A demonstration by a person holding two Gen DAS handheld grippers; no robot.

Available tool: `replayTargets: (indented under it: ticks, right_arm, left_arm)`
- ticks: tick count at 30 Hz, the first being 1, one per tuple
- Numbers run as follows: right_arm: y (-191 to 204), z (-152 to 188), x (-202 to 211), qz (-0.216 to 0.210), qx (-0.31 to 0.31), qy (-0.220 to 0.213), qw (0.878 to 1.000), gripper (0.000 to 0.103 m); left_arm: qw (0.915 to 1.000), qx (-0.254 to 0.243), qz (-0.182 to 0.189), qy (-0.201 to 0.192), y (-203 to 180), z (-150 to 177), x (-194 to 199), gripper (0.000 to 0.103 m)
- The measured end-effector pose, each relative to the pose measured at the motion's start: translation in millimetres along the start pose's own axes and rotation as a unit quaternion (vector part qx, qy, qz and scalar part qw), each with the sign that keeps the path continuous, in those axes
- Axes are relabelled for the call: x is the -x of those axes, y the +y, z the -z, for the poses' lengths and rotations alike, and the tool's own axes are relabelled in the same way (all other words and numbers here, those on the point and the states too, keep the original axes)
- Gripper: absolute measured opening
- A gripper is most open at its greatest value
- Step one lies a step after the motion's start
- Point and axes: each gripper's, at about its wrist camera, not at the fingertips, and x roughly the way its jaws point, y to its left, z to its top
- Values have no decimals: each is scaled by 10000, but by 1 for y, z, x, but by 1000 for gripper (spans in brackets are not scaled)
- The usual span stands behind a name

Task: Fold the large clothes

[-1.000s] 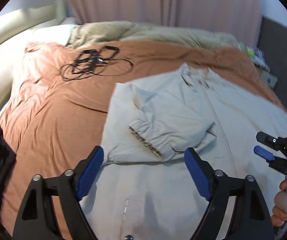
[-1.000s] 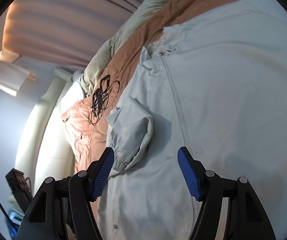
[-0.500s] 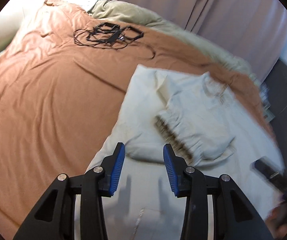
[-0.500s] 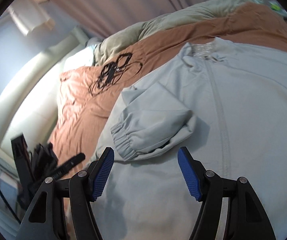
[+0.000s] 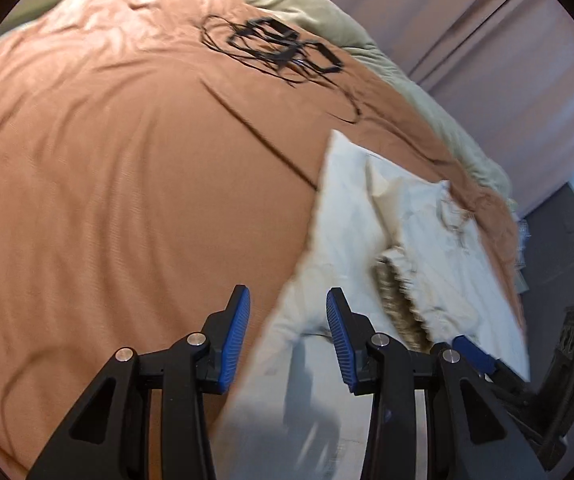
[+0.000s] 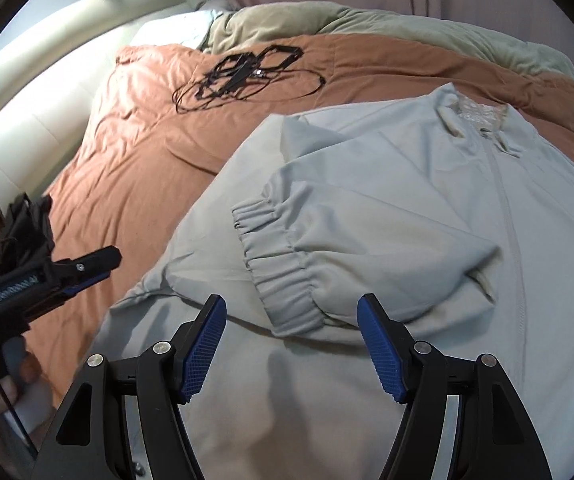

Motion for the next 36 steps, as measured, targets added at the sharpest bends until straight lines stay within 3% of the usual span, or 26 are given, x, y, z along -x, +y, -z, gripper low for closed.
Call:
replayTargets:
  ticks: [5, 8, 10, 11, 12, 15, 23, 29, 31, 34, 35, 36]
  right_arm:
    - [15, 0, -33, 447, 406, 308, 9977, 73]
    - [7, 6, -45, 531, 311, 492, 9969, 72]
    - [0, 6, -39, 599, 233, 404, 9971, 54]
    - [-5, 6, -35, 509, 140, 405, 9978, 38]
    - [-15, 5, -27, 220, -93, 341, 9991, 30]
    - [-33, 5, -10, -91, -490, 166, 9986, 14]
    - [-101, 6, 65, -447, -1484, -713, 9853, 10]
    - [-168, 11, 108, -349, -2312, -1315, 9634, 10]
    - [-193, 18, 120, -142, -2652, -1498, 9524, 10]
    - [-228, 34, 127, 296, -3319, -1492, 9310, 19]
    - [-237, 41, 129, 326, -3524, -1488, 9233, 39]
    - [-245, 48, 130, 271, -3685, -1511, 9169, 69]
  left_arm:
    - [9999, 51, 114, 12, 10, -5, 5, 41]
    - [9998, 104, 158, 24, 13, -5, 8, 41]
    - [9997, 106, 220, 48, 13, -5, 8, 41]
    - [9998, 69, 198, 53, 12, -5, 8, 41]
    - [9998, 19, 169, 68, 10, -4, 7, 41]
    - [9997, -110, 140, 160, 5, -2, 3, 41]
    - [9994, -211, 52, 262, -3, 3, -6, 41]
    - [9993, -318, -6, 189, -9, 5, -7, 41]
    - [9992, -335, -3, 204, -10, 6, -8, 41]
    - [9989, -376, -50, 268, -12, 7, -14, 41]
    - [9988, -376, -84, 288, -12, 7, -15, 41]
    - [9987, -374, -111, 316, -12, 8, -17, 41]
